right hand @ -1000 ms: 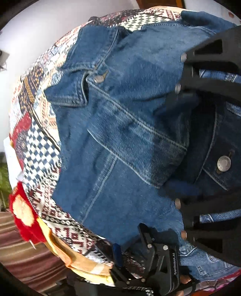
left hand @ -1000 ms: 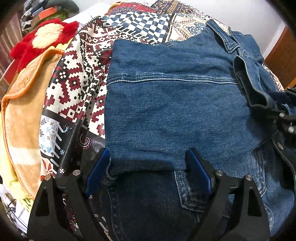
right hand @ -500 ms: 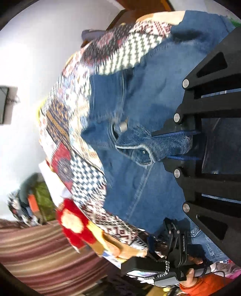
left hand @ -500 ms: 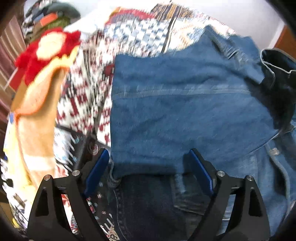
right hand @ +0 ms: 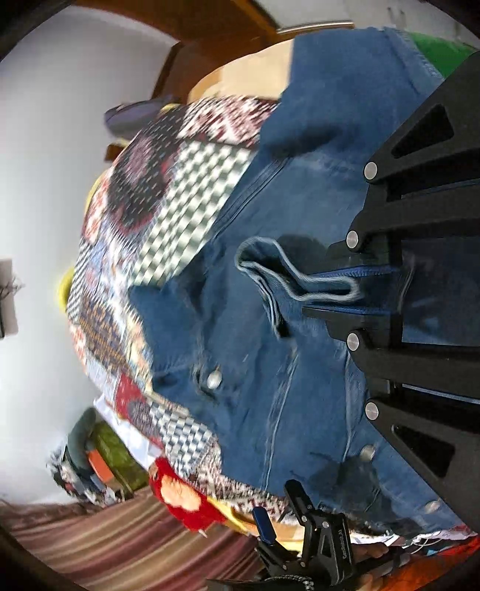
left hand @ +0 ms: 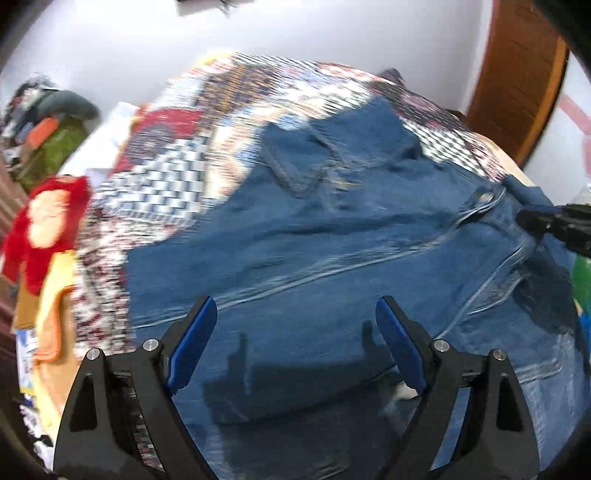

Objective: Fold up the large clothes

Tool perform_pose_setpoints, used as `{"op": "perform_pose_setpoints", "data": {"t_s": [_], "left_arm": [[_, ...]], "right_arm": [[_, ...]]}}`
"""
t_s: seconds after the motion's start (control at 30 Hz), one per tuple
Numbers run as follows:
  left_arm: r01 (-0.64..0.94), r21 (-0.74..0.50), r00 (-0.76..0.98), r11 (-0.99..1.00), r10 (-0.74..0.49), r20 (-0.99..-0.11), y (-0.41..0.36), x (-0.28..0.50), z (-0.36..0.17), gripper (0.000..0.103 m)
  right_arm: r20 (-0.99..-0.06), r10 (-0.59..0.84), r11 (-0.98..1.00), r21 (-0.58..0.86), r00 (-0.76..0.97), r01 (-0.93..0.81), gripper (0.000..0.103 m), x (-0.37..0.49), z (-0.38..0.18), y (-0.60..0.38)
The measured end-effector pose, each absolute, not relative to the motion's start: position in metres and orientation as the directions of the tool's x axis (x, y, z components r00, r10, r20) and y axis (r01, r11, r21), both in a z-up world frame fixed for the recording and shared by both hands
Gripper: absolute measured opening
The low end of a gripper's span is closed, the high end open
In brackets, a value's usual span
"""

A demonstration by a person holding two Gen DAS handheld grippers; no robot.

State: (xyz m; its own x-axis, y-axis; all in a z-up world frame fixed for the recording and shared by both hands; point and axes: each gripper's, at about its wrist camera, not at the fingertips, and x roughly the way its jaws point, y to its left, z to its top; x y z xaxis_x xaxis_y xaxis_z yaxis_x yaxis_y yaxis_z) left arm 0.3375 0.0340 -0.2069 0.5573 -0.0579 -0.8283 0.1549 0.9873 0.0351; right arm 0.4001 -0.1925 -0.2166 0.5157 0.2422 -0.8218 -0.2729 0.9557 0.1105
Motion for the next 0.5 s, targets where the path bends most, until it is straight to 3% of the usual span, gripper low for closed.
{"op": "perform_pose_setpoints", "data": {"t_s": [0.23, 0.5], "left_arm": [[0.233, -0.002, 0.422, 0.973, -0.103, -0.901, -0.008, 0.347, -0.250, 0.088], [0.235, 0.005, 0.427, 0.972, -0.099, -0.899, -0.011, 0.340, -0.254, 0.089]], "right_arm": [[-0.852, 0.188, 0.964, 0.064, 0.489, -0.259, 0.011, 0.395, -0.235, -0.226], [-0.839, 0.272, 0.921, 0.086, 0.472, -0.380, 0.011, 0.401, -0.209, -0.182]]}}
